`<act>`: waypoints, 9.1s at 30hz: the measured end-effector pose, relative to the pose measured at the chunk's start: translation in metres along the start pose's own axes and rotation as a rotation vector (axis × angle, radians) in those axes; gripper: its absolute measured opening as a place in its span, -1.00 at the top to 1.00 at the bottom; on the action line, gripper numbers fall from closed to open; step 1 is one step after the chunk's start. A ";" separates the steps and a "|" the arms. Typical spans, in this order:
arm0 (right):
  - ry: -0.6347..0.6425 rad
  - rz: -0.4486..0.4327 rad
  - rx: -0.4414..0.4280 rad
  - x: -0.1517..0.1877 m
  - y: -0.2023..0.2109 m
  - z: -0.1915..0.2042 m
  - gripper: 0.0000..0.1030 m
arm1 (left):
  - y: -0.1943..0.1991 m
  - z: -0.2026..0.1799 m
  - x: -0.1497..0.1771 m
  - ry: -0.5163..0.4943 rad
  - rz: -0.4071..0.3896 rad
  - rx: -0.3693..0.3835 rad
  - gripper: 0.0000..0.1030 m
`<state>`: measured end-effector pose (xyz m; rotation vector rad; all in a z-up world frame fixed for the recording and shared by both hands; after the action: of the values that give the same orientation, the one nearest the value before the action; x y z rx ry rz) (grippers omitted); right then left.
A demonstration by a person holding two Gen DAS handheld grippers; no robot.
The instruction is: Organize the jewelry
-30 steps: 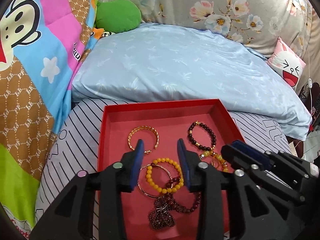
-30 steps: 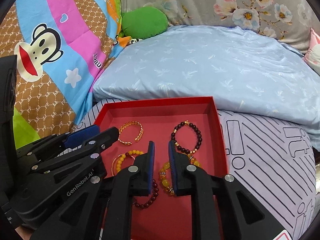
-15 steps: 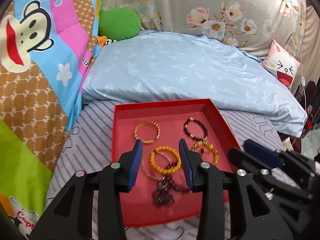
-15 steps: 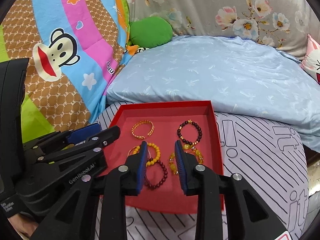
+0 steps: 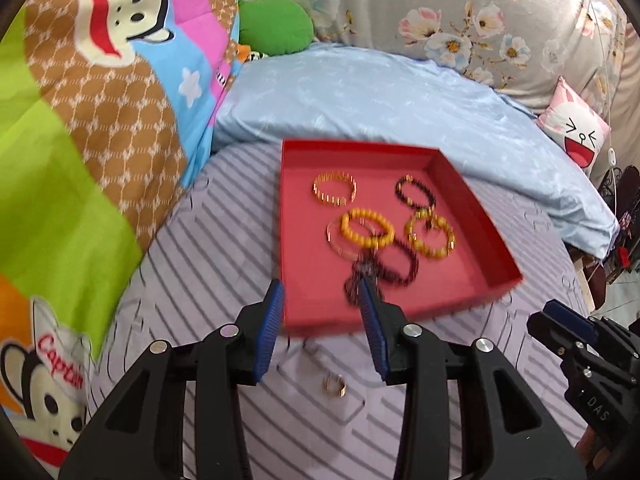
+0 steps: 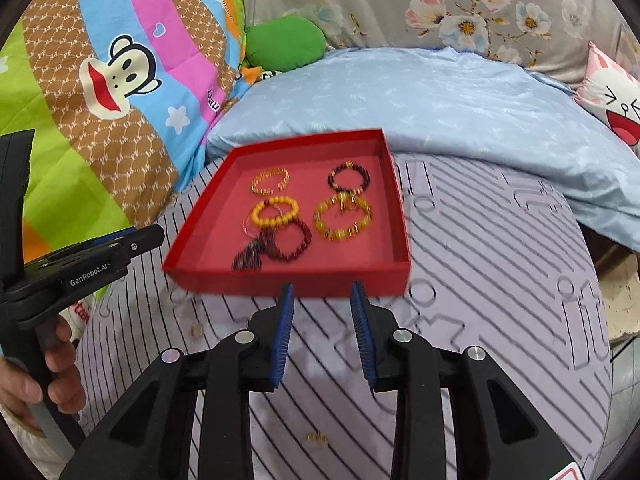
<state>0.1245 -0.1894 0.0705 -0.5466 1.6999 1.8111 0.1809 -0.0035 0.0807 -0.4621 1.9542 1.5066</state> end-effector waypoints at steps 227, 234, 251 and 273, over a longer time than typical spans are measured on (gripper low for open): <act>-0.004 -0.029 0.125 -0.015 -0.027 0.013 -0.18 | -0.023 -0.037 0.002 -0.003 0.016 -0.106 -0.19; -0.029 -0.007 0.120 -0.001 -0.027 0.005 -0.44 | -0.019 -0.031 0.016 0.013 0.015 -0.137 -0.46; -0.030 -0.014 0.138 0.015 -0.024 0.006 -0.76 | -0.015 -0.021 0.034 0.044 0.023 -0.165 -0.61; -0.037 0.008 0.142 0.022 -0.025 0.008 -0.76 | -0.013 -0.016 0.041 0.068 0.010 -0.204 -0.73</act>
<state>0.1258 -0.1778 0.0378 -0.4440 1.7903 1.6799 0.1537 -0.0188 0.0464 -0.5984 1.8630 1.7263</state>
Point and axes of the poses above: each gripper's, at about its wrist camera, not at the fingertips, and y roughly against the way its jaws point, z to its left, x to its underside, the point moved 1 cm from there along -y, roughly the way its jaws point, and after that the axes turned 4 degrees about x, right-handed, at the moved point
